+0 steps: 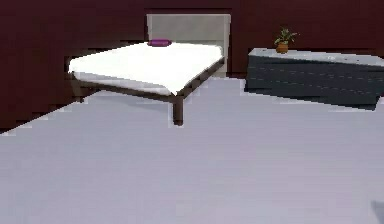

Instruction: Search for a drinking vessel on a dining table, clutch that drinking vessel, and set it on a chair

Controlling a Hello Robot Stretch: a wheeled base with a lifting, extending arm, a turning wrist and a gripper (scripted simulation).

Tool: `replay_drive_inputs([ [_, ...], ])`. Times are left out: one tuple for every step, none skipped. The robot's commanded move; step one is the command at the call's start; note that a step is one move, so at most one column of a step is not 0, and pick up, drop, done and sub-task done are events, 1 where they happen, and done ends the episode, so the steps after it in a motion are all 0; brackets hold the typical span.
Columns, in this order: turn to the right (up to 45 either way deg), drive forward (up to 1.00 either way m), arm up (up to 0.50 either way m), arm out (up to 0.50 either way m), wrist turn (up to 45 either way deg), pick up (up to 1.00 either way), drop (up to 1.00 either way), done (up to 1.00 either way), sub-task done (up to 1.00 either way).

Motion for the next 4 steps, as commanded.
replay_drive_inputs([
  [45.0, 0.0, 0.0, 0.0, 0.0, 0.0, 0.0, 0.0, 0.0],
  [45.0, 0.0, 0.0, 0.0, 0.0, 0.0, 0.0, 0.0, 0.0],
  [21.0, 0.0, 0.0, 0.0, 0.0, 0.0, 0.0, 0.0, 0.0],
  [0.0, 0.05, 0.0, 0.0, 0.0, 0.0, 0.0, 0.0, 0.0],
])
